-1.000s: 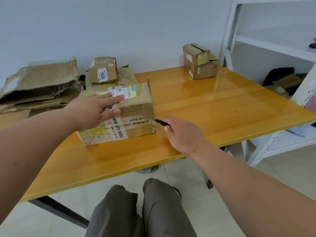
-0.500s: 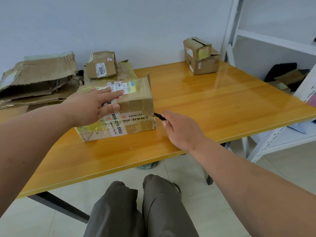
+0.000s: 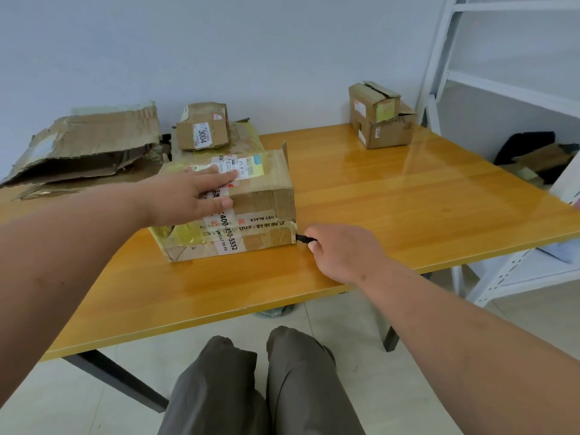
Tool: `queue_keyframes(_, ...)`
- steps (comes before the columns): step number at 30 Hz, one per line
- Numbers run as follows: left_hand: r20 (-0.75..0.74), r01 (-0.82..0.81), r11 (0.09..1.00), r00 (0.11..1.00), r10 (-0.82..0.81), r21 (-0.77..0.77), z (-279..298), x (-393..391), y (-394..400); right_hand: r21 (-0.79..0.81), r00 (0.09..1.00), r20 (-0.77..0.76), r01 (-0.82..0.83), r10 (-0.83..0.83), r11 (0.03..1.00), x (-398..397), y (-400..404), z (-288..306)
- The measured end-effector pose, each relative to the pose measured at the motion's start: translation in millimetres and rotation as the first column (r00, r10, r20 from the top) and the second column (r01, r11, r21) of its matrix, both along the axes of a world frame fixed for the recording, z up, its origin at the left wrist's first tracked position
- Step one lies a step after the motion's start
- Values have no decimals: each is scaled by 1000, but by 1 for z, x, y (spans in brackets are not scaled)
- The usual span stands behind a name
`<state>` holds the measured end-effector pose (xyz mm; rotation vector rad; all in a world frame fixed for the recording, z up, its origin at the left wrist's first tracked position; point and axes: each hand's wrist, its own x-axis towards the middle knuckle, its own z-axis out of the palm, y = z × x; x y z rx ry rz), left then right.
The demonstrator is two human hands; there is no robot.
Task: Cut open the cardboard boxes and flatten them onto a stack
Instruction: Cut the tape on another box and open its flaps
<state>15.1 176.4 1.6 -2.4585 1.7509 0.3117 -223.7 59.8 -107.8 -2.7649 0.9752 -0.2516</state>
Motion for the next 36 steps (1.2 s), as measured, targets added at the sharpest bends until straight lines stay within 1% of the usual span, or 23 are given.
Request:
queue_keyframes(2,-108,-18,1000,994,20,25,10,4,6,25,1000,23,20,-20,999,-2,-2,2)
queue_keyframes(3,-138,-41,999,989,44,30,13,6,10,41,998,42,38,-39,998,-4,-3,2)
queue_keyframes(4,-133,-71,997,988,73,21,16,6,14,65,994,78,70,-75,995,-6,-5,3)
queue_keyframes(5,-95,-101,995,990,100,-3,17,5,16,102,983,132,117,-130,988,-8,-7,4)
queue_keyframes(7,63,-134,988,988,139,-76,14,-3,14,189,939,242,203,-246,961,-12,-10,5)
queue_keyframes(9,256,-131,978,952,169,-160,8,-19,4,249,911,288,227,-296,942,-10,-7,5)
queue_keyframes(11,397,-92,971,901,176,-222,2,-39,-10,350,874,343,221,-345,910,-4,-1,7)
queue_keyframes(12,430,-71,969,887,170,-237,0,-50,-17,412,847,377,209,-374,887,-1,1,9)
queue_keyframes(14,436,-53,965,885,165,-259,2,-64,-29,517,797,423,179,-431,837,5,2,11)
queue_keyframes(16,389,-65,970,908,156,-236,11,-65,-36,583,763,430,175,-484,793,9,1,13)
queue_keyframes(17,282,-83,976,949,138,-202,18,-61,-36,605,753,424,177,-503,776,10,1,14)
queue_keyframes(18,90,-105,984,989,118,-142,24,-55,-34,625,747,418,176,-517,760,11,0,14)
queue_keyframes(19,-137,-109,992,985,101,-57,31,-49,-28,644,744,410,173,-528,745,11,-1,14)
queue_keyframes(20,-312,-81,996,946,91,45,34,-44,-21,662,744,399,171,-536,730,11,-1,14)
queue_keyframes(21,-407,-22,989,910,80,145,34,-40,-14,676,746,388,169,-542,717,12,0,15)
queue_keyframes(22,-435,32,977,898,64,209,32,-35,-9,685,750,379,167,-542,709,12,0,14)
queue_keyframes(23,-418,61,972,908,40,226,28,-31,-9,688,755,375,162,-538,707,12,0,13)
queue_keyframes(26,-263,100,978,963,-49,183,24,-31,-14,677,774,366,159,-516,719,14,2,13)
queue_keyframes(27,-235,100,980,970,-58,170,24,-31,-16,674,782,356,164,-511,720,14,2,14)
queue_keyframes(30,-219,105,982,973,-69,155,21,-29,-18,678,805,304,192,-509,709,16,0,16)
queue_keyframes(32,-208,111,981,975,-76,158,20,-29,-18,706,795,288,200,-533,679,19,-2,17)
queue_keyframes(34,-231,97,984,971,-60,150,21,-31,-18,729,784,283,198,-553,655,22,-4,18)
queue_keyframes(36,-272,87,986,961,-46,140,21,-32,-17,727,795,270,202,-544,656,26,-5,19)
